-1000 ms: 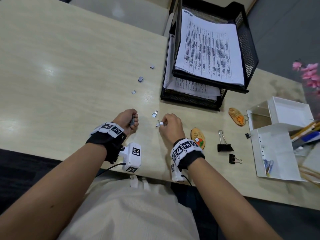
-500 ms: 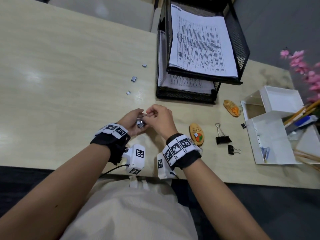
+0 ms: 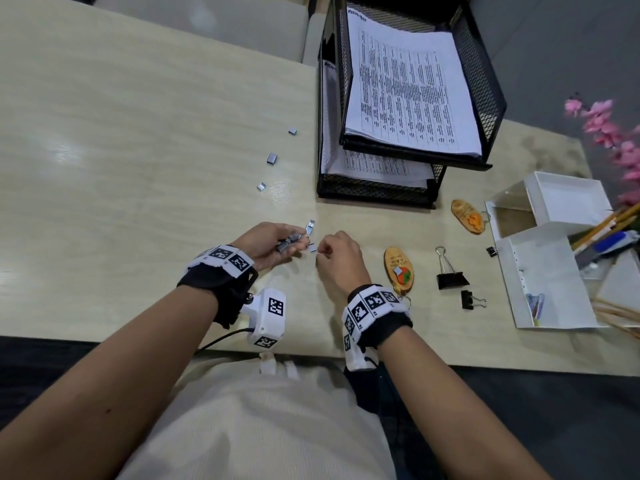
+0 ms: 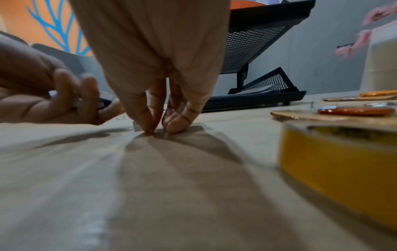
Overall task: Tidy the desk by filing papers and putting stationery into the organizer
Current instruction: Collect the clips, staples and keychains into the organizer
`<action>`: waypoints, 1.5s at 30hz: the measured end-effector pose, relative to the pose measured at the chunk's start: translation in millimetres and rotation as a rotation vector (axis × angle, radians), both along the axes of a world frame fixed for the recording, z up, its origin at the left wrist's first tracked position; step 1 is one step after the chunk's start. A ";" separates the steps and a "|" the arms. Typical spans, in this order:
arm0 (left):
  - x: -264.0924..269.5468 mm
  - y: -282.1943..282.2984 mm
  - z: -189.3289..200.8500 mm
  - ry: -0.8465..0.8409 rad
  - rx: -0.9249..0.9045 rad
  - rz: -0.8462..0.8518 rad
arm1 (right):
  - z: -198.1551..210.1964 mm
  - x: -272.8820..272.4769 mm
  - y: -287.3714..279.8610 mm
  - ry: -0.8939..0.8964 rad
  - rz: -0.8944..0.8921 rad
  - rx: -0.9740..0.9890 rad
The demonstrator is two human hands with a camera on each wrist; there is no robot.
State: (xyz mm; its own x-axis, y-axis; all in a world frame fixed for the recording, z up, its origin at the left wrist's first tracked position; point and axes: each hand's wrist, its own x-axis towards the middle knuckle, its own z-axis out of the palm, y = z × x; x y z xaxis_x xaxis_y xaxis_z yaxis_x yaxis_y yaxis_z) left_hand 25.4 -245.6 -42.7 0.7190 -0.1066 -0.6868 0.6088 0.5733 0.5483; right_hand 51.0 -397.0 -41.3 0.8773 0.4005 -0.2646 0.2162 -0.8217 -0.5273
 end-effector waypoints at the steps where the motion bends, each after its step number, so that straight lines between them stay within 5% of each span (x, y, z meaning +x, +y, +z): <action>1: 0.4 0.2 -0.5 -0.013 0.048 -0.038 | -0.5 0.1 0.2 -0.008 -0.005 -0.005; 11: 2.2 -6.1 -6.2 -0.180 0.316 -0.137 | 1.2 2.9 9.0 0.007 -0.061 0.082; 19: -3.7 12.9 -6.1 -0.005 0.243 -0.100 | 0.3 4.2 24.2 0.000 -0.023 -0.068; 23: -6.8 20.3 -10.1 0.030 0.087 0.085 | 13.7 11.2 28.1 0.049 -0.163 0.143; 29: -4.3 14.6 -7.5 0.081 -0.062 0.237 | 47.7 11.6 60.2 0.049 -0.003 0.386; 33: -5.4 23.4 -6.6 0.170 0.007 0.164 | 33.0 37.0 53.5 -0.020 -0.037 0.219; 37: -8.9 34.3 -8.4 0.189 0.039 0.180 | 14.3 45.2 41.9 0.027 0.184 -0.078; 45: -7.9 35.8 -9.8 0.198 0.047 0.205 | 7.1 39.0 31.3 -0.036 0.089 -0.037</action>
